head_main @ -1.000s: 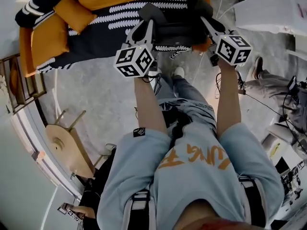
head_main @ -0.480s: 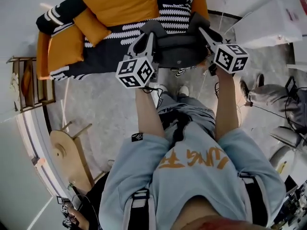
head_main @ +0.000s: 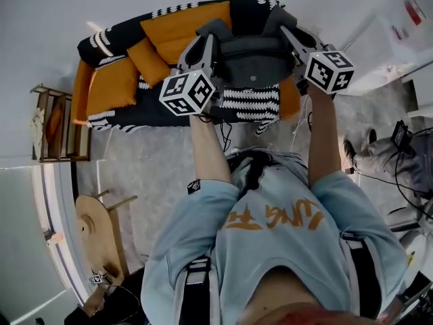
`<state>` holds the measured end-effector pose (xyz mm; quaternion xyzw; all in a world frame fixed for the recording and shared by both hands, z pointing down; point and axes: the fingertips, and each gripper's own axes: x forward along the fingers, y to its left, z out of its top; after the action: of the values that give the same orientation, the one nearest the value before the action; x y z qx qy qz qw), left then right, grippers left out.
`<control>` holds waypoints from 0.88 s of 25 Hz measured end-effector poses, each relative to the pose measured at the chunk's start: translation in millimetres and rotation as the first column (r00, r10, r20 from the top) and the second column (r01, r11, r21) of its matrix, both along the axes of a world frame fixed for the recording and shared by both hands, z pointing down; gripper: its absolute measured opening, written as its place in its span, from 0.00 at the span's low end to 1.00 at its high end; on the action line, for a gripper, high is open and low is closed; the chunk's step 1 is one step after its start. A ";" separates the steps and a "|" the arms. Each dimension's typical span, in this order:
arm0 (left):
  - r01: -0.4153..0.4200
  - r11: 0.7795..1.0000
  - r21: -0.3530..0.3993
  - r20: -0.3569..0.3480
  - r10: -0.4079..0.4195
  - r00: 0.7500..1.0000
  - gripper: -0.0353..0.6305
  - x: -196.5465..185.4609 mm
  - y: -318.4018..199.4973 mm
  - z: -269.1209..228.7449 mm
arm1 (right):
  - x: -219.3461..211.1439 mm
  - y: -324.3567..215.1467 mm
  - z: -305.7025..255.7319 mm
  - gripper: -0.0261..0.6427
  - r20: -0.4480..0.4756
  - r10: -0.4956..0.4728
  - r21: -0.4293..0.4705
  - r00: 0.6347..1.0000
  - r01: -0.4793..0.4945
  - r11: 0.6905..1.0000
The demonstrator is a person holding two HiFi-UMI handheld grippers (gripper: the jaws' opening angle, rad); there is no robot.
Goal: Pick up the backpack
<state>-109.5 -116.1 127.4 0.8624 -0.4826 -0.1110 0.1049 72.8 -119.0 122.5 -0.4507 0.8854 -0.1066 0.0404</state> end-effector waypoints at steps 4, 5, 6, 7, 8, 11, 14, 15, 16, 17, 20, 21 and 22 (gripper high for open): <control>0.003 0.999 0.050 0.004 -0.003 1.000 0.13 -1.2 0.2 -28.1 | -1.1 -0.5 -28.5 0.11 0.005 -0.006 0.049 1.000 0.006 0.999; 0.005 0.999 0.051 0.013 -0.006 1.000 0.13 -3.1 -1.6 -27.3 | -3.3 -2.3 -27.7 0.11 0.003 -0.010 0.050 1.000 0.010 0.999; 0.008 0.999 0.048 0.022 -0.009 1.000 0.13 -4.6 -2.9 -23.7 | -5.1 -3.4 -24.3 0.11 0.002 -0.014 0.048 1.000 0.014 0.999; 0.011 0.999 0.041 0.027 -0.012 1.000 0.13 -5.5 -3.4 -18.8 | -6.4 -3.5 -20.0 0.11 0.002 -0.018 0.044 1.000 0.018 0.999; 0.014 0.999 0.032 0.029 -0.015 0.999 0.13 -5.9 -3.4 -14.2 | -7.0 -2.9 -16.2 0.11 0.004 -0.022 0.039 1.000 0.022 0.999; 0.017 1.000 0.011 0.028 -0.017 0.999 0.13 -6.3 -2.9 -7.4 | -7.4 -2.0 -11.6 0.11 0.008 -0.035 0.027 0.999 0.035 0.999; 0.013 1.000 0.002 0.031 -0.013 0.999 0.13 -3.6 -0.6 -5.8 | -4.8 -1.3 -10.2 0.11 0.008 -0.037 0.018 0.999 0.037 0.999; 0.011 1.000 0.001 0.030 -0.011 0.999 0.13 -2.4 0.8 -5.7 | -3.6 -0.3 -10.0 0.11 0.010 -0.037 0.016 0.999 0.037 0.999; 0.009 1.000 -0.001 0.028 -0.009 1.000 0.13 -1.3 2.4 -5.8 | -2.4 1.0 -10.1 0.11 0.012 -0.037 0.015 0.999 0.037 0.999; 0.010 1.000 -0.002 0.024 -0.010 1.000 0.13 -0.5 4.1 -5.9 | -1.6 2.6 -10.3 0.11 0.012 -0.038 0.015 0.999 0.038 0.999; 0.024 1.000 -0.005 0.012 -0.024 1.000 0.13 -0.4 9.0 -6.3 | -1.3 8.2 -11.8 0.11 0.016 -0.049 0.022 0.999 0.049 0.999; 0.030 1.000 -0.004 0.009 -0.030 1.000 0.13 -0.8 9.6 -7.0 | -1.6 9.3 -12.8 0.11 0.018 -0.055 0.027 0.998 0.055 0.998; 0.033 0.999 -0.004 0.008 -0.033 0.999 0.13 -1.1 9.9 -7.8 | -1.8 9.7 -13.5 0.11 0.019 -0.059 0.029 0.998 0.059 0.998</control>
<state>-110.6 -106.1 119.6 0.8545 -0.4975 -0.1084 0.1027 70.9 -109.3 108.9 -0.4226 0.8993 -0.0995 0.0526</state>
